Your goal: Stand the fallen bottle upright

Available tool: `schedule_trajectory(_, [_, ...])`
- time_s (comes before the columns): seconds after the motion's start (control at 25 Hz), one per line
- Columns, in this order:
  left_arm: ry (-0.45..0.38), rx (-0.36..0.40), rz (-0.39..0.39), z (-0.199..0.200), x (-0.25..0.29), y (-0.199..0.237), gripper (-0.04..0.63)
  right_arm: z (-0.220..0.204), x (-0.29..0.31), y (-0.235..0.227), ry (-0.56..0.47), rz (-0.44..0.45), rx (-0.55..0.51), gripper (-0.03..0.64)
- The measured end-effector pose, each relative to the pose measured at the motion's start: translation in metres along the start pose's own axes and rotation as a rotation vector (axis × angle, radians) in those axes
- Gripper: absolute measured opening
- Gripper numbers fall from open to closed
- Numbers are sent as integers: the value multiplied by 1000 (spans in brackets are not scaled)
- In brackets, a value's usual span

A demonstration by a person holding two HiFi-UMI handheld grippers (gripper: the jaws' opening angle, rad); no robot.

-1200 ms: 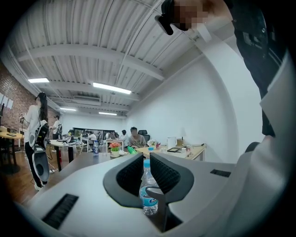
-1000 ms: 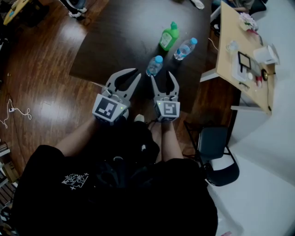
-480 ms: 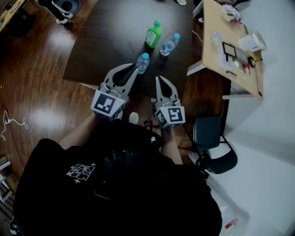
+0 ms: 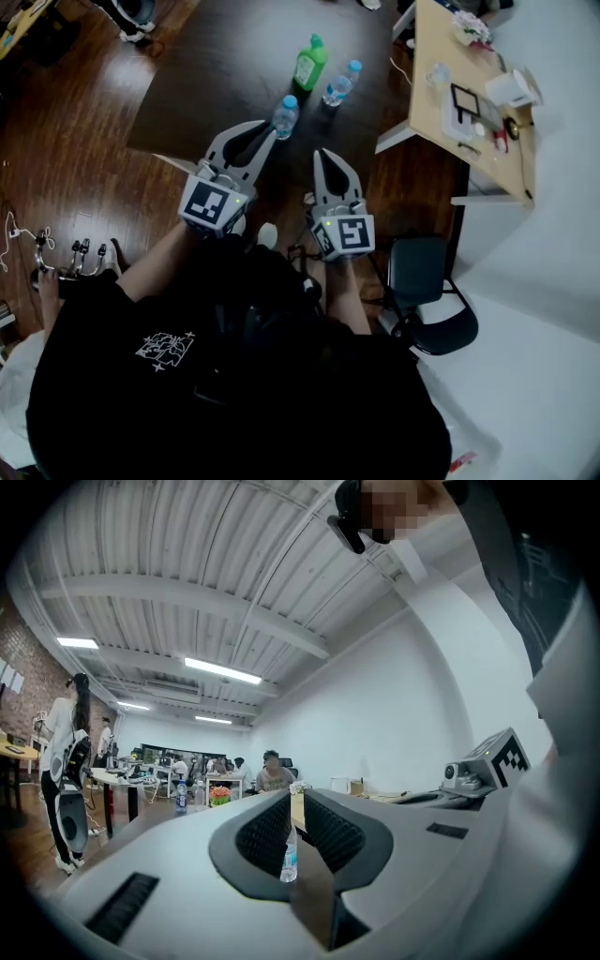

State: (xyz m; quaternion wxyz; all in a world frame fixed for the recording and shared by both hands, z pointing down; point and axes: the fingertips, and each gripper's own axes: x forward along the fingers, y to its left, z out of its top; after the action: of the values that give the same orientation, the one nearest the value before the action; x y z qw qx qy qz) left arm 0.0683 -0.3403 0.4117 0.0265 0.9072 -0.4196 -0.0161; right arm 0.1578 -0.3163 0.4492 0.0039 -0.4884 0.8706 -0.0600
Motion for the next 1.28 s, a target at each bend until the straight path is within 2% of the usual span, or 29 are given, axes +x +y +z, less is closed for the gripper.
schedule_trajectory(0.16, [-17,17,20,2,-14,-8,44,4,-17,15,-14,26,-7,21])
schedule_trajectory(0.32, [-24,20,13,4,-39,-21,44,3,-38,33,-5,-10,20,21])
schedule_trajectory(0.56, [-52,19,-10,6,-103,-38,44,1,-76,90,-46,-1,-26,21])
schedule_trajectory(0.84, [-77,12,-62,8,-230,-55,28,-4,-142,188,-78,-89,-48,21])
schedule_trajectory(1.04, [-61,10,-88,0,-322,-73,28,-16,-194,267,-74,-118,-41,21])
schedule_trajectory(1.16, [-51,7,-97,-1,-363,-83,28,-15,-217,302,-77,-128,-36,21])
schedule_trajectory(1.28, [-47,3,-98,4,-383,-95,19,-8,-232,319,-86,-122,-53,21])
